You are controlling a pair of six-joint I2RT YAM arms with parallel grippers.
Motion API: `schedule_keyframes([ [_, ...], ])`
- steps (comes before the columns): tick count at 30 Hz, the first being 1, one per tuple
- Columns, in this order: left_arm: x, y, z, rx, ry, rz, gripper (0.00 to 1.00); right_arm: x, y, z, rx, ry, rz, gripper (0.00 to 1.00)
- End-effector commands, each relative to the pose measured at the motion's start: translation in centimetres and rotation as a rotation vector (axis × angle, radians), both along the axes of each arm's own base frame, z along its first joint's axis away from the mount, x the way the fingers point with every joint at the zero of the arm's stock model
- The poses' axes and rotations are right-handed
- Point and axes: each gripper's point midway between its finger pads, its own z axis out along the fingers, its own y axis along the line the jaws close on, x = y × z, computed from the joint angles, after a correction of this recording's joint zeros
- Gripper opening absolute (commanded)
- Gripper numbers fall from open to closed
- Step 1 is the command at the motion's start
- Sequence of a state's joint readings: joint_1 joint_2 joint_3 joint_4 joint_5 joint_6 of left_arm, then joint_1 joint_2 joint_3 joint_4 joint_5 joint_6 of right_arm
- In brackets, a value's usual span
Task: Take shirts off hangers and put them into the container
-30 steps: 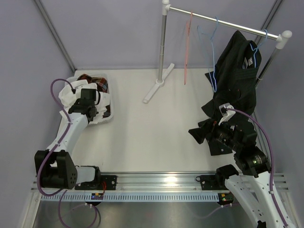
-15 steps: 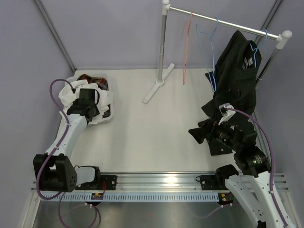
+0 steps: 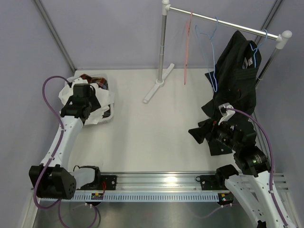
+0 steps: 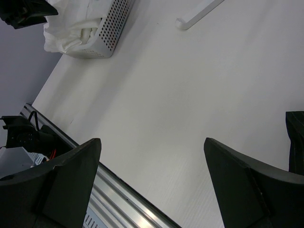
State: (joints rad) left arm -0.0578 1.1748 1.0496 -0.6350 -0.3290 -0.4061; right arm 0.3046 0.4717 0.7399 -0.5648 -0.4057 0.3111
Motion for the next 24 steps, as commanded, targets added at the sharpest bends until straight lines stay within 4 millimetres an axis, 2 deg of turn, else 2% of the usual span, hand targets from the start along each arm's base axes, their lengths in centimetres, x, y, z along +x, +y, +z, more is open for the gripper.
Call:
schedule_keyframes([
  [1,2.0,-3.5,6.9,-0.115,-0.205,-0.099,0.59,0.2,0.2,0.5,0.011,-0.017,0.005,0.99],
  [2,2.4,-4.2,7.6,-0.119,-0.218,-0.117,0.6,0.2,0.1,0.5,0.01,-0.017,0.003,0.99],
  [3,2.7,-5.8,8.3,-0.132,-0.228,-0.162,0.6,0.2,0.1,0.5,0.01,-0.018,0.002,1.0],
  [4,3.3,-6.8,10.0,-0.144,-0.263,-0.189,0.6,0.2,0.1,0.5,0.01,-0.017,0.0,0.99],
  [5,4.1,-8.3,9.5,-0.155,-0.239,-0.226,0.61,0.2,0.1,0.6,0.01,-0.018,0.002,1.0],
  [6,4.6,-9.2,9.6,-0.17,-0.234,-0.247,0.61,0.2,0.1,0.5,0.01,-0.017,0.0,0.99],
  [7,5.5,-9.9,10.6,-0.181,-0.252,-0.254,0.61,0.2,0.1,0.5,0.009,-0.016,0.0,0.99],
  [8,6.2,-10.4,10.2,-0.186,-0.241,-0.261,0.61,0.2,0.1,0.5,0.008,-0.014,-0.001,0.99],
  [9,7.8,-10.9,8.6,-0.186,-0.209,-0.26,0.61,0.2,0.1,0.5,0.008,-0.017,-0.001,0.99],
  [11,9.5,-11.0,7.5,-0.184,-0.189,-0.243,0.61,0.2,0.0,0.4,0.005,-0.011,-0.005,1.0],
  [13,11.1,-10.2,4.7,-0.173,-0.128,-0.197,0.6,0.1,-0.2,0.5,0.002,-0.016,-0.013,0.99],
  [15,11.5,-8.2,3.0,-0.186,-0.102,-0.122,0.57,0.0,-0.3,0.5,-0.001,-0.016,-0.017,0.99],
  [16,11.6,-7.4,2.5,-0.187,-0.103,-0.099,0.57,0.0,-0.4,0.6,0.0,-0.022,-0.02,0.99],
  [17,11.0,-5.9,0.6,-0.177,-0.071,-0.059,0.56,0.0,-0.4,0.6,-0.001,-0.022,-0.023,0.99],
  [19,10.8,-5.0,-0.7,-0.164,-0.067,-0.037,0.54,0.0,-0.4,0.5,0.0,-0.02,-0.024,1.0],
  [24,8.8,-3.7,-8.2,-0.144,0.116,0.009,0.52,0.2,-0.1,0.4,0.002,-0.01,-0.011,0.99],
])
